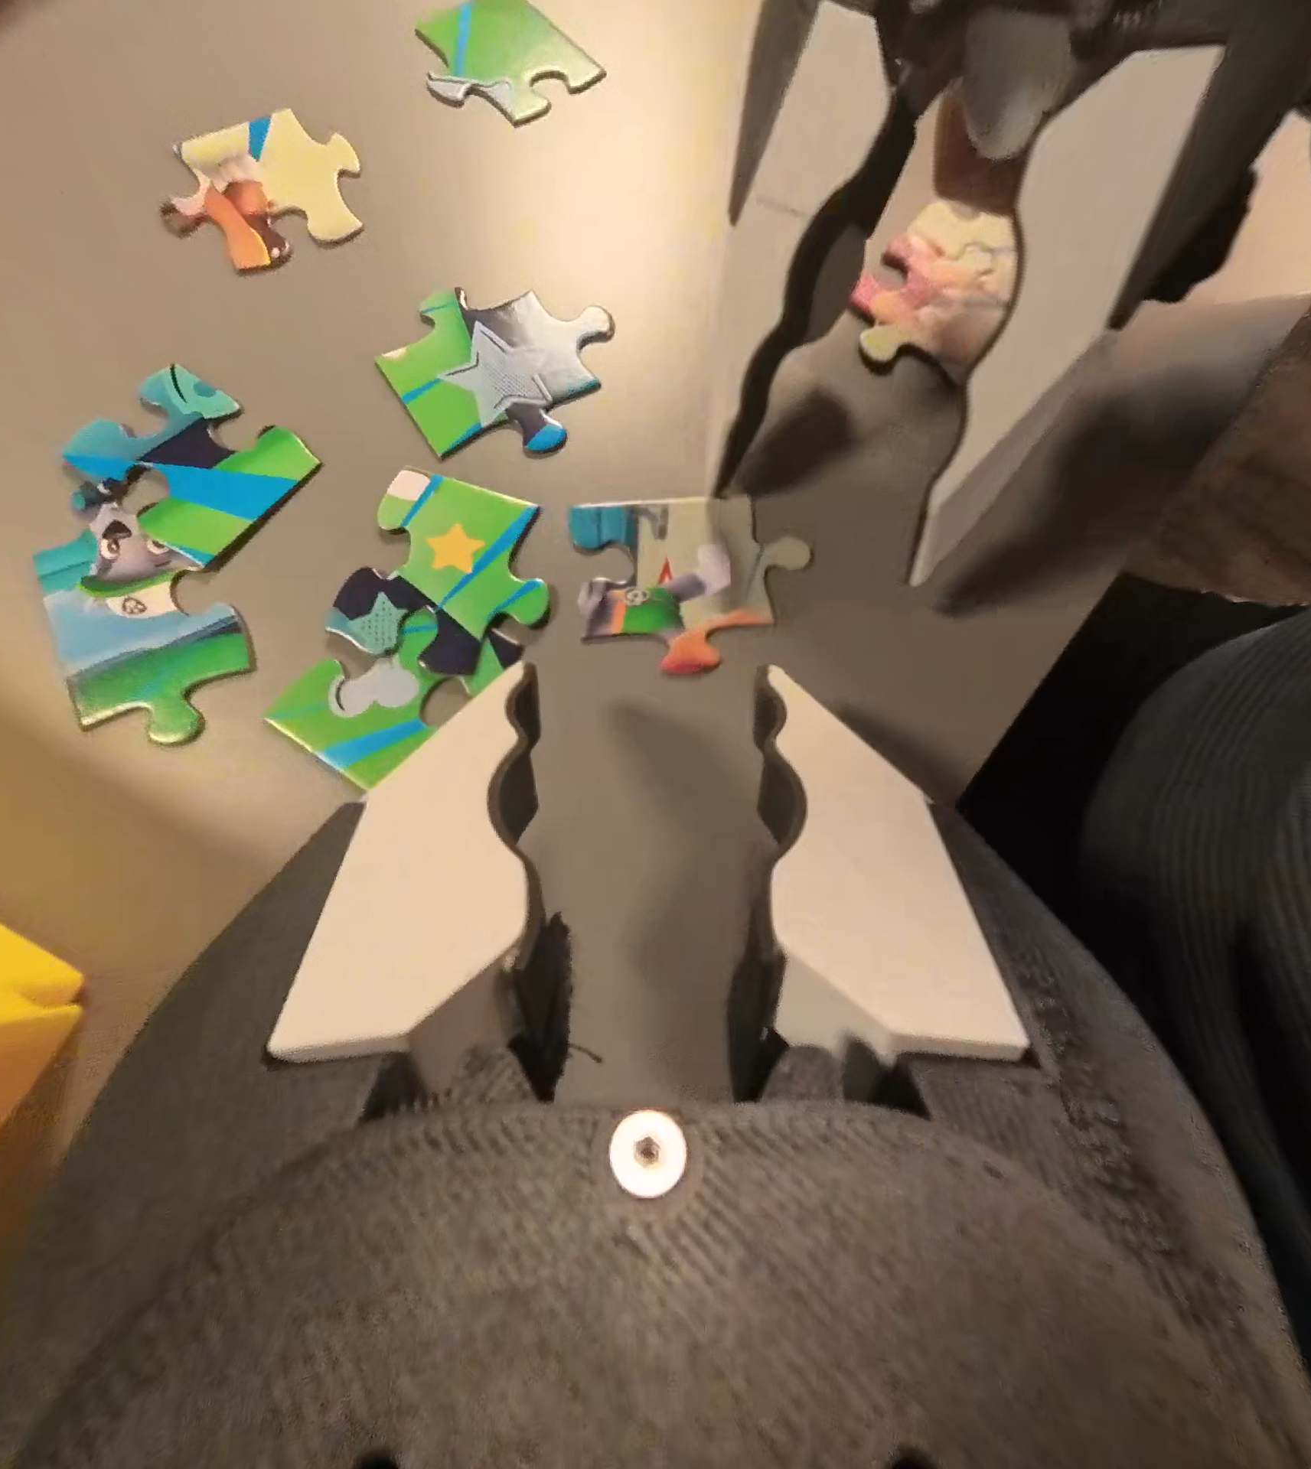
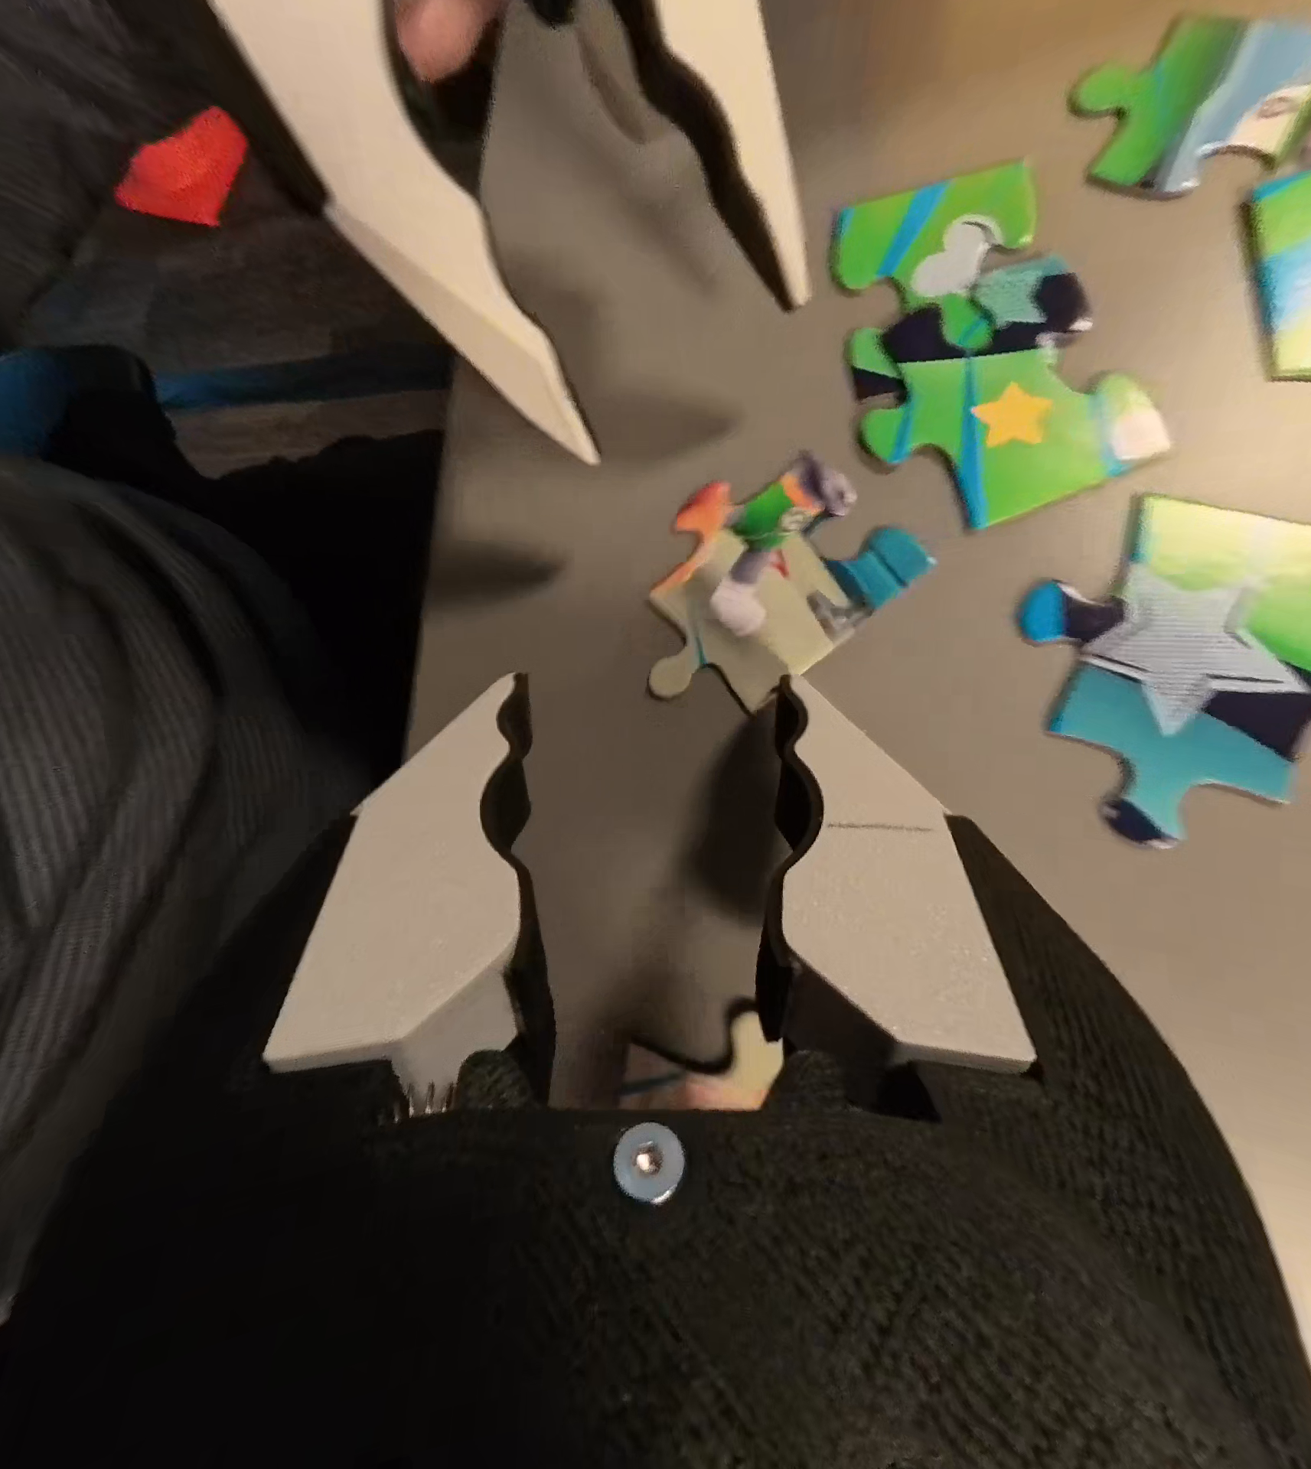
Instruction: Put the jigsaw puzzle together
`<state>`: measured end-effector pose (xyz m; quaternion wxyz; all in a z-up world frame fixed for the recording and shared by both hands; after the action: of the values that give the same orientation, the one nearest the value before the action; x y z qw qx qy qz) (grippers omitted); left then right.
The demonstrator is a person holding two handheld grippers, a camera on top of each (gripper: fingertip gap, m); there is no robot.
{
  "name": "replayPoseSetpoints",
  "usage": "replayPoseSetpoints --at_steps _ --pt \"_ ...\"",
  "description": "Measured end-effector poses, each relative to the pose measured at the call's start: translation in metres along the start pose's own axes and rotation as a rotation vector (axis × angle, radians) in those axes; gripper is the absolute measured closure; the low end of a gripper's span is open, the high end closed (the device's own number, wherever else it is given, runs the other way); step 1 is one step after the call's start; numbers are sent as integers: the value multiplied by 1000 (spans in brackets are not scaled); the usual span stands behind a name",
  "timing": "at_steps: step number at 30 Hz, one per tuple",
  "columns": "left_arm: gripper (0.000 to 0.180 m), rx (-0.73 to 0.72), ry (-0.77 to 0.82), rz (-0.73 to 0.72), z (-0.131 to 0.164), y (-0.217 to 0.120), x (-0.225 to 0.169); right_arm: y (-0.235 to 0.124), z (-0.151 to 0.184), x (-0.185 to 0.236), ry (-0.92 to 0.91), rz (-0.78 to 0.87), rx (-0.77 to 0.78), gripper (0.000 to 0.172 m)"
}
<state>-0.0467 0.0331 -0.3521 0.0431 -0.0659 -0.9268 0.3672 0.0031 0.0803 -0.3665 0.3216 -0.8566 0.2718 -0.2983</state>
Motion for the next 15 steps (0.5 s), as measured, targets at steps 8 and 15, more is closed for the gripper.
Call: replayPoseSetpoints --at_steps 8,15 --pt "125 -5 -35 25 18 -2 -9 -7 3 33 -33 -29 -98 111" --pt "138 -28 56 57 16 1 -10 -107 14 -34 -136 587 -468 118"
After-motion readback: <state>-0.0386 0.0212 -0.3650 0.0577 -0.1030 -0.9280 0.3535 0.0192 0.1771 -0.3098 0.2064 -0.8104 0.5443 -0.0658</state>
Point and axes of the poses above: each gripper's, where its closed fingertips meet, y out along the fingers, z out of its underside, x = y × z across the jaws, the point moved 1 cm from there along -y, back along the fingers, and after that the axes turned 7 degrees about y, right-handed, at the moved point
